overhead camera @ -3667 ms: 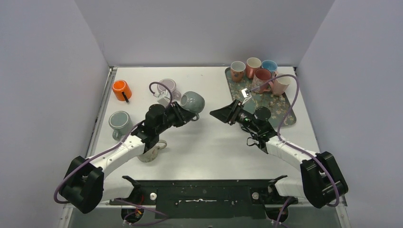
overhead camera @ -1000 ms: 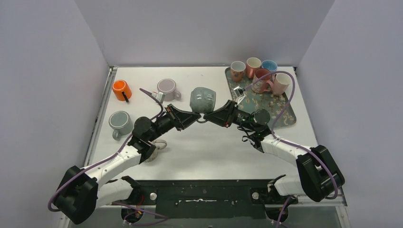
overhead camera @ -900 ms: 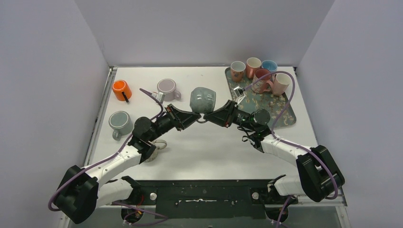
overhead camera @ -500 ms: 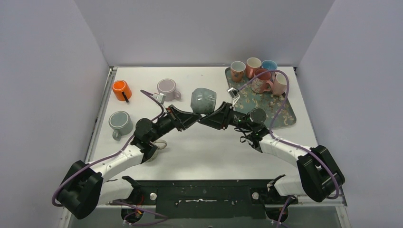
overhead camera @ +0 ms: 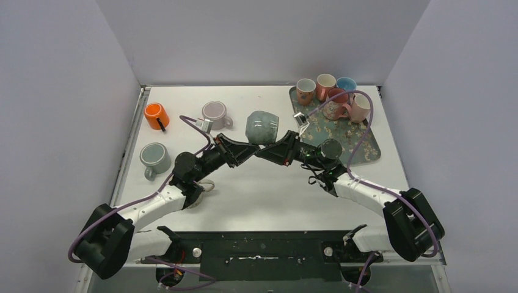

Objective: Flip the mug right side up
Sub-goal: Place the cup on the tray.

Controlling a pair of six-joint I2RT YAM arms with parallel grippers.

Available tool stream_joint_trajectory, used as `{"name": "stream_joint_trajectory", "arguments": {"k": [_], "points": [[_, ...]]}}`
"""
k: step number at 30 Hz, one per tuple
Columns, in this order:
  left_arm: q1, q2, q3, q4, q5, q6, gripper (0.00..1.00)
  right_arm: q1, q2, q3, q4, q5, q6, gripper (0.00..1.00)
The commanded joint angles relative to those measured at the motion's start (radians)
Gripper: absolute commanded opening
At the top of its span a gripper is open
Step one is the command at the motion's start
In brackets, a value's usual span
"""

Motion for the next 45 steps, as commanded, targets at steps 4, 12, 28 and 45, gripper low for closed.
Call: {"name": "stream_joint_trajectory", "arguments": {"k": [4,12,28,45], "points": [[-0.013,-0.093,0.052,-0.121,-0.026,0.108,0.41,-0.059,-0.062,0.005,0.025,0.096,-0.069,0.00],[-0.014,-0.112,0.100,-0.362,-0.075,0.266,0.72,-0.190,-0.070,-0.019,0.000,0.082,-0.064,0.00],[-0.008,-0.118,0.405,-1.137,-0.207,0.812,0.97,-0.288,-0.095,0.260,-0.910,0.542,-0.627,0.00],[-0.008,-0.137,0.368,-1.290,-0.378,1.011,0.97,-0.231,0.372,0.591,-1.019,1.016,-0.750,0.00]]}}
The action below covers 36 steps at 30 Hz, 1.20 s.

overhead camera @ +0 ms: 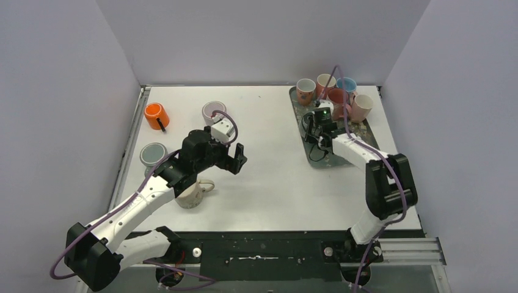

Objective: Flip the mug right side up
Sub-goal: Place the cup on the tray.

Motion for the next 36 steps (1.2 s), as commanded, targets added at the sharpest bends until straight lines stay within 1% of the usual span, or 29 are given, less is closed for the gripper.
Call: {"name": "stream_joint_trajectory", "arguments": {"k": [1,4,8,13,19,29,30,33,36], "points": [[0.003,-0.026,-0.001,-0.037,-0.063,0.070,0.97,0.037,0.100,0.196,0.115,0.181,-0.024,0.00],[0.003,-0.031,-0.014,-0.029,-0.069,0.076,0.97,0.037,0.162,0.244,0.123,0.220,-0.030,0.00],[0.006,-0.026,-0.009,-0.023,-0.069,0.077,0.97,0.034,0.204,0.268,0.150,0.266,-0.041,0.00],[0.008,-0.023,-0.001,-0.034,-0.069,0.082,0.97,0.029,0.272,0.313,0.182,0.272,-0.045,0.00],[0.010,-0.038,-0.022,-0.026,-0.102,0.084,0.97,0.029,0.346,0.369,0.198,0.324,-0.033,0.00],[0.013,-0.039,-0.022,-0.037,-0.135,0.085,0.97,0.030,0.432,0.466,0.178,0.371,-0.005,0.15],[0.013,-0.039,-0.023,-0.035,-0.137,0.088,0.97,0.029,0.436,0.473,0.170,0.378,0.000,0.17],[0.013,-0.035,-0.021,-0.039,-0.148,0.094,0.97,0.030,0.440,0.493,0.136,0.387,0.008,0.27],[0.013,-0.033,-0.023,-0.052,-0.191,0.093,0.97,0.030,0.428,0.497,0.113,0.379,0.020,0.34]]}}
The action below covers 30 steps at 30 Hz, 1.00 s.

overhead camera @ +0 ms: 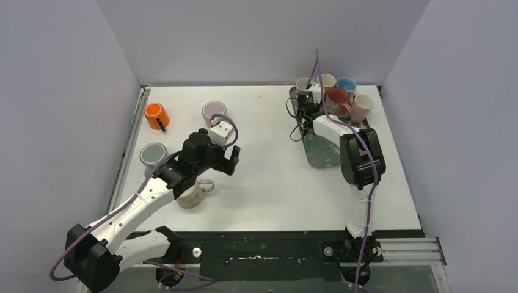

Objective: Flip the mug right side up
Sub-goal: Place the cup on the tray.

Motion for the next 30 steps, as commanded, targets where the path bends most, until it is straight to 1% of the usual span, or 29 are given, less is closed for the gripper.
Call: {"name": "stream_joint_trajectory", "arguments": {"k": [1,5,9,11,14,17,21,23,26,28,30], "points": [[0.006,-0.018,0.003,-0.001,-0.073,0.010,0.97,0.000,-0.037,0.062,0.029,0.047,0.027,0.37],[0.006,-0.017,0.001,-0.007,-0.163,-0.022,0.97,0.006,-0.086,0.055,-0.017,0.009,0.028,0.50],[0.011,-0.009,0.013,-0.033,-0.263,-0.087,0.97,0.006,-0.178,0.003,-0.046,-0.053,0.037,0.61],[0.016,-0.001,0.024,-0.058,-0.347,-0.154,0.97,0.008,-0.235,-0.030,-0.054,-0.089,0.041,0.68],[0.031,0.013,0.043,-0.111,-0.492,-0.299,0.97,0.016,-0.330,-0.082,-0.057,-0.143,0.041,0.77],[0.074,0.021,0.063,-0.188,-0.521,-0.441,0.97,0.034,-0.405,-0.147,-0.045,-0.186,0.042,0.81],[0.156,0.017,0.083,-0.302,-0.471,-0.612,0.97,0.082,-0.476,-0.206,-0.037,-0.245,0.037,0.88],[0.185,0.014,0.096,-0.376,-0.478,-0.718,0.95,0.110,-0.503,-0.233,-0.018,-0.321,0.017,0.91],[0.209,0.016,0.129,-0.485,-0.484,-0.824,0.94,0.149,-0.536,-0.287,0.048,-0.483,-0.021,0.91],[0.218,0.021,0.164,-0.579,-0.498,-0.932,0.93,0.180,-0.545,-0.309,0.073,-0.547,-0.041,0.90],[0.225,0.035,0.208,-0.674,-0.510,-1.008,0.93,0.207,-0.546,-0.324,0.090,-0.591,-0.056,0.89]]}}
